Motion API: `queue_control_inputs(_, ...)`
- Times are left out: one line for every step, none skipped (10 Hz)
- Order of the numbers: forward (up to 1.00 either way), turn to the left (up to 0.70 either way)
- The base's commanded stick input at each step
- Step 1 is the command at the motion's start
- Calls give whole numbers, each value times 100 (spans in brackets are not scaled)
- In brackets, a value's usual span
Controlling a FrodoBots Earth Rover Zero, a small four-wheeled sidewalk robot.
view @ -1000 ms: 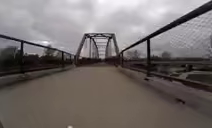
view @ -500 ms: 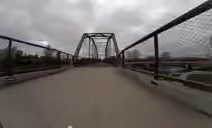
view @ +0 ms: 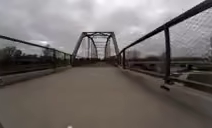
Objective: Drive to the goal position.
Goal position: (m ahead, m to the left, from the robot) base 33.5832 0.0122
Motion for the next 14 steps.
queue_control_inputs(100,0)
queue_control_inputs(100,0)
queue_control_inputs(100,0)
queue_control_inputs(100,0)
queue_control_inputs(100,0)
queue_control_inputs(100,0)
queue_control_inputs(100,0)
queue_control_inputs(100,0)
queue_control_inputs(100,0)
queue_control_inputs(100,0)
queue_control_inputs(100,0)
queue_control_inputs(100,0)
queue_control_inputs(100,0)
queue_control_inputs(100,0)
